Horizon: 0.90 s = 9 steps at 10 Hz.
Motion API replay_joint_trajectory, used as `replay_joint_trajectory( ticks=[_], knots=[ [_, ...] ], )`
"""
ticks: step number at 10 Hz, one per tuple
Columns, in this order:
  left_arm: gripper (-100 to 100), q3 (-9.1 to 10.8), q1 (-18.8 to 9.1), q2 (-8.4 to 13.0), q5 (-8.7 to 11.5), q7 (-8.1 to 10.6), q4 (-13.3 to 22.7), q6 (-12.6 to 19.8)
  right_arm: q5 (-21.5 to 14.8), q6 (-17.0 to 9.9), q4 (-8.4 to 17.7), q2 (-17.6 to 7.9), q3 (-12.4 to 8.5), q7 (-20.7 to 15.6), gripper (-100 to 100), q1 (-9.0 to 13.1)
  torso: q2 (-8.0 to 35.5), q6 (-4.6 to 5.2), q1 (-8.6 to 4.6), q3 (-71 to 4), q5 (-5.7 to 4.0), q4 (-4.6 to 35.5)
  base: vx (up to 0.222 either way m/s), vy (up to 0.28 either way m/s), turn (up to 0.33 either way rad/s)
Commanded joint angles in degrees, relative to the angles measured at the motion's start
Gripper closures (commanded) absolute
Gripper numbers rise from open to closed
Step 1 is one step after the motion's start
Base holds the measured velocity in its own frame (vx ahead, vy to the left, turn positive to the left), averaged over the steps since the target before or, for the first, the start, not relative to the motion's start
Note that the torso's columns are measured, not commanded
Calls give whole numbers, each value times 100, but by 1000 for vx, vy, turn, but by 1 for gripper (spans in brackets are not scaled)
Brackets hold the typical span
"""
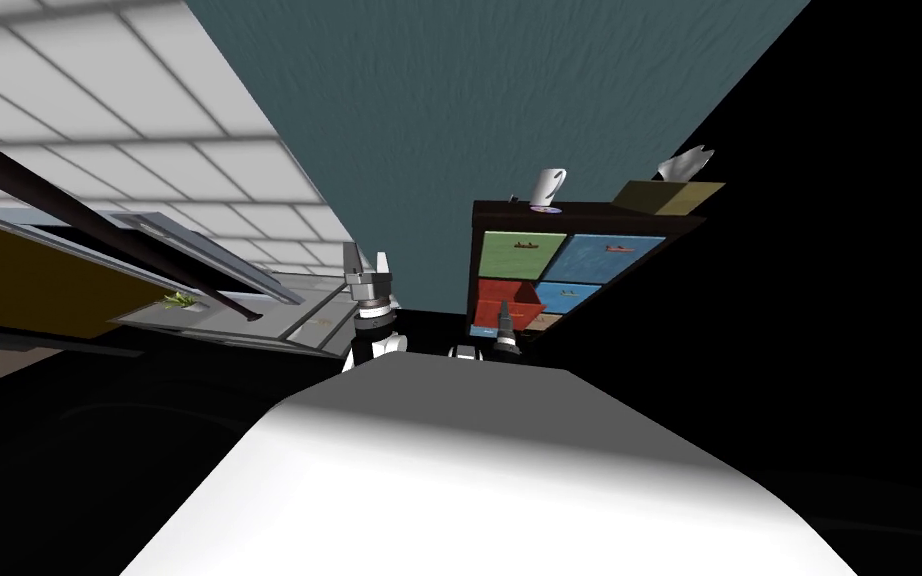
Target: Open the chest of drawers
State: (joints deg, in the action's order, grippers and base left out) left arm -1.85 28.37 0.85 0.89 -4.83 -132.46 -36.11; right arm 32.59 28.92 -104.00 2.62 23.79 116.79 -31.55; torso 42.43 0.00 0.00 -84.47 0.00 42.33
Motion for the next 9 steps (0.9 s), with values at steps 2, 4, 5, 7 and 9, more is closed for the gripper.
replay_joint_trajectory(
  ticks=[2, 4, 5, 7, 9],
  knots=[
    [0, 0, 0, 0, 0, 0, 0, 0, 83, -476, -526, 5, 45, -219, -100, -127, -5, -3, 7, -7, 8, 12, -8, 19, -68],
    [0, 0, 0, 0, 0, 0, 0, 0, 91, -461, -402, -15, 17, -178, 0, -139, 10, -2, 10, 2, 10, 17, 2, 3, -7],
    [0, 0, 0, 0, 0, 0, 0, 0, 92, -461, -392, -16, 14, -177, 0, -145, 5, -2, 7, 0, 6, 10, 0, 0, 0],
    [0, 0, 0, 0, 0, 0, 0, 0, 95, -468, -381, -18, 10, -176, 0, -152, -6, -1, 5, -6, 3, 3, 0, 0, 0],
    [0, 0, 0, 0, 0, 0, 0, 0, 96, -471, -376, -19, 8, -176, 0, -155, -11, 0, 3, -8, 2, -1, 0, 0, 0]
  ],
)
